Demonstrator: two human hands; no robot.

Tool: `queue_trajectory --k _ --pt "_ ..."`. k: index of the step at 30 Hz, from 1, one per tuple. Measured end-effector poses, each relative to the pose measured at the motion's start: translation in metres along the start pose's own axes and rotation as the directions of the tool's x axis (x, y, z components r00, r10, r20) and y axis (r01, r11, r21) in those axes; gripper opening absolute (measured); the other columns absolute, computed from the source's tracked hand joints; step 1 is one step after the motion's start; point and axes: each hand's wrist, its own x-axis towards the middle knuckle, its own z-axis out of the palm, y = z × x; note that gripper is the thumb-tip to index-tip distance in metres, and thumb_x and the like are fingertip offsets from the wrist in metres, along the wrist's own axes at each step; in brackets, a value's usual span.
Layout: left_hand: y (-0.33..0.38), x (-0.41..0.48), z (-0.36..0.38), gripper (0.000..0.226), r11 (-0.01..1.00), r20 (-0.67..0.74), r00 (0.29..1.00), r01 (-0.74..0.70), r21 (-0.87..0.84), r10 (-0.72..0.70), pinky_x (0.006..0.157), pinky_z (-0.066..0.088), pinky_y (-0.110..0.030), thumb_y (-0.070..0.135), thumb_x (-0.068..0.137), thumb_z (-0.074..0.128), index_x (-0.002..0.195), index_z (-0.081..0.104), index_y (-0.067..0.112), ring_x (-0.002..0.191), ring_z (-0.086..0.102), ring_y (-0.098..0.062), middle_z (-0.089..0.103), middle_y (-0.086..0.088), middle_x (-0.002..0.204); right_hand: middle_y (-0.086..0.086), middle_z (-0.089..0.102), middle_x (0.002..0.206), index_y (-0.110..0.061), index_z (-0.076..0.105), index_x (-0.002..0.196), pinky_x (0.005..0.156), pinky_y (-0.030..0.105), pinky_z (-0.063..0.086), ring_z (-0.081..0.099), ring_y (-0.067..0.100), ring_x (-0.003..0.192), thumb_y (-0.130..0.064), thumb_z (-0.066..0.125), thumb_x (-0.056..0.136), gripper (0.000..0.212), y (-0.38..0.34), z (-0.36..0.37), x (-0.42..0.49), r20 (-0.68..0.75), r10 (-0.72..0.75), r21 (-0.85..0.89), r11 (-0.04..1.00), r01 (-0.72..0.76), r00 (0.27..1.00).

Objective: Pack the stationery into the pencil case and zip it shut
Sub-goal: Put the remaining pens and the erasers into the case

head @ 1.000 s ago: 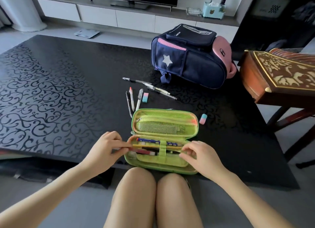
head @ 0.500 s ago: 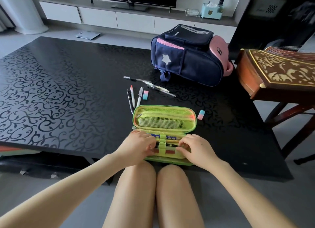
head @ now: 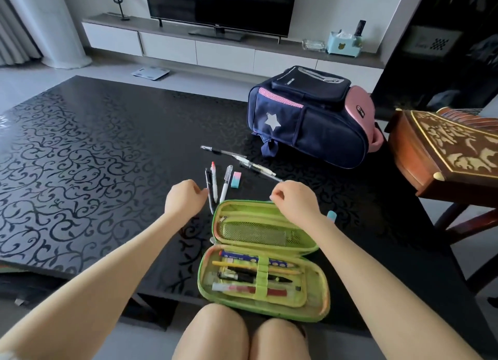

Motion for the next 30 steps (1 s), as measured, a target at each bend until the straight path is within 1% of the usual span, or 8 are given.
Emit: queue_trajectory --k 3,9,12,15,19,22,25,30 --pt "0.005 0.027 0.015 0.038 0.995 0.043 0.994 0.095 0.028 -0.097 0.049 0.035 -0.027 0.034 0.083 0.059 0.058 0.047 0.008 0.061 0.052 -0.025 0.051 -0.003 0.056 0.002 0.069 0.090 -0.014 0.065 0.081 0.068 0.029 0.044 0.062 0.023 0.086 -0.031 0.055 0.091 0.022 -0.011 0.011 0.030 0.060 0.059 0.019 0.998 -0.060 0.996" --pt "0.021 0.051 0.032 0.040 0.991 -0.017 0.992 0.129 0.033 -0.128 0.059 0.037 -0.031 0.035 0.077 0.066 0.092 0.045 0.004 0.078 0.052 -0.028 0.050 -0.005 0.082 0.006 0.056 0.062 -0.014 0.055 0.060 0.055 0.027 0.041 0.062 0.028 0.070 -0.042 0.058 0.087 0.040 -0.050 0.040 0.071 0.130 0.175 0.069 0.980 -0.185 0.976" --pt "0.025 0.060 0.033 0.032 0.989 0.049 0.993 0.098 0.110 -0.104 0.055 0.037 -0.029 0.025 0.073 0.069 0.081 0.044 0.007 0.068 0.050 -0.025 0.049 -0.002 0.068 0.010 0.065 0.108 -0.014 0.062 0.107 0.074 0.031 0.046 0.061 0.030 0.105 -0.043 0.059 0.087 0.035 -0.073 0.054 0.087 0.183 0.244 0.041 0.966 -0.255 0.952" --pt "0.021 0.066 0.024 0.014 0.952 0.144 0.988 0.015 0.304 -0.061 0.057 0.044 -0.031 0.017 0.080 0.064 0.091 0.058 0.012 0.068 0.052 -0.025 0.044 0.000 0.059 0.005 0.061 0.121 -0.014 0.053 0.124 0.074 0.029 0.045 0.059 0.026 0.109 -0.038 0.063 0.084 0.047 -0.089 0.066 0.095 0.210 0.291 -0.030 0.956 -0.292 0.933" --pt "0.009 0.062 0.008 0.020 0.896 0.184 0.982 -0.051 0.441 -0.035 0.073 0.047 -0.033 -0.003 0.086 0.046 0.101 0.056 0.004 0.091 0.058 -0.032 0.062 -0.015 0.101 0.005 0.057 0.123 -0.016 0.040 0.136 0.066 0.026 0.041 0.061 0.023 0.102 -0.022 0.062 0.083 0.058 -0.102 0.073 0.094 0.201 0.309 -0.120 0.950 -0.290 0.930" --pt "-0.005 0.056 -0.004 0.020 0.908 0.185 0.983 -0.060 0.416 -0.020 0.073 0.046 -0.036 0.002 0.092 0.043 0.110 0.051 0.005 0.087 0.055 -0.031 0.059 -0.015 0.101 0.006 0.064 0.108 -0.009 0.052 0.123 0.064 0.026 0.041 0.063 0.025 0.095 -0.019 0.057 0.086 0.038 -0.105 0.068 0.089 0.124 0.324 -0.021 0.946 -0.324 0.938" --pt "-0.022 0.053 -0.014 0.007 0.959 0.133 0.989 -0.093 0.268 0.059 0.063 0.036 -0.033 0.008 0.093 0.044 0.087 0.047 0.005 0.077 0.049 -0.029 0.056 -0.014 0.091 0.008 0.066 0.104 -0.008 0.061 0.103 0.064 0.027 0.040 0.063 0.029 0.096 -0.026 0.055 0.089 0.023 -0.103 0.051 0.080 0.037 0.331 0.158 0.930 -0.333 0.943" --pt "-0.012 -0.011 -0.026 0.019 0.868 0.221 0.852 -0.494 0.044 0.474 0.074 0.042 -0.031 0.012 0.091 0.052 0.107 0.061 0.010 0.090 0.055 -0.024 0.060 -0.006 0.096 0.003 0.066 0.064 -0.011 0.066 0.064 0.045 0.022 0.031 0.056 0.024 0.059 -0.034 0.058 0.084 0.032 -0.066 0.007 0.033 -0.106 0.302 0.211 0.938 -0.276 0.947"
